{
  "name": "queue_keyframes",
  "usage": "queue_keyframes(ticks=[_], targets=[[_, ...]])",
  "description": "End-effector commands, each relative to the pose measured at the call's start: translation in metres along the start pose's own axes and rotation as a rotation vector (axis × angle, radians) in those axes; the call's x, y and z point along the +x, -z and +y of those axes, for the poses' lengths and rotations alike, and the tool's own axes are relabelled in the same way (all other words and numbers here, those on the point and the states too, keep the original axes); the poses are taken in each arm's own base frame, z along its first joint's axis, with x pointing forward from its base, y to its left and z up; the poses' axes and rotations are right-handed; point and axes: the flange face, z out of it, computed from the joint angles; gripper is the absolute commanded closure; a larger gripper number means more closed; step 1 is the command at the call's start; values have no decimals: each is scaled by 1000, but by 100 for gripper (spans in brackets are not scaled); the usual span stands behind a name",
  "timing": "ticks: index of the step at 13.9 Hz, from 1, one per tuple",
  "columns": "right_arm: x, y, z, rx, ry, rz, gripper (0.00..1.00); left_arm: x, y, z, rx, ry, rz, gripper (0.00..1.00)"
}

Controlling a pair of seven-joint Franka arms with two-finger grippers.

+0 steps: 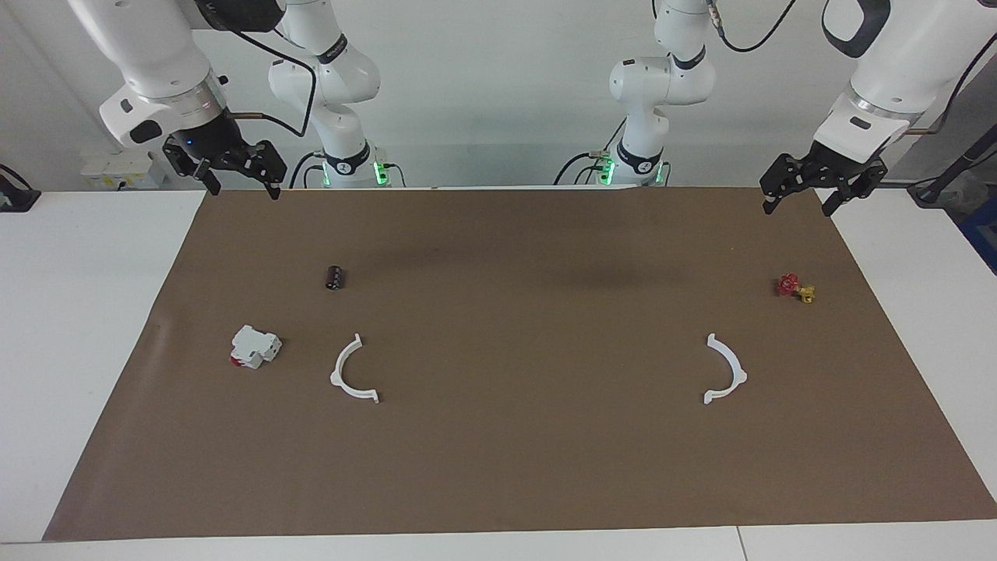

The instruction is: Assemble drain pipe with both arms

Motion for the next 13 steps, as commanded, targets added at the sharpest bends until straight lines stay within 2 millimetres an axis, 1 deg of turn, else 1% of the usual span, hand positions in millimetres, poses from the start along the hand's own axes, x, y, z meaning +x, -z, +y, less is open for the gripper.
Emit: queue_keyframes(ticks=[1,4,6,8,9,11,12,13], targets=[[-9,-1,7,11,4,-12,0,-9,1,-2,-18,-3,-3,0],[-8,-3,7,12,6,-9,0,-9,1,-2,-18,-3,-3,0],[-11,-13,4,14,26,13,0,-9,1,-2,-18,-3,-3,0],[-3,-29,3,16,124,53,0,-10,2,-2,-18,-3,-1,0],[2,-41,3,15,154,67,0,-9,1,-2,-18,-3,-3,0],[11,-74,-3,15,197,104,0,-9,1,-1,-19,-3,-3,0],[18,-93,-6,12,243,103,0,-9,1,-2,-18,-3,-3,0],[29,-115,-11,27,296,101,0,-9,1,-1,-19,-3,-3,0]])
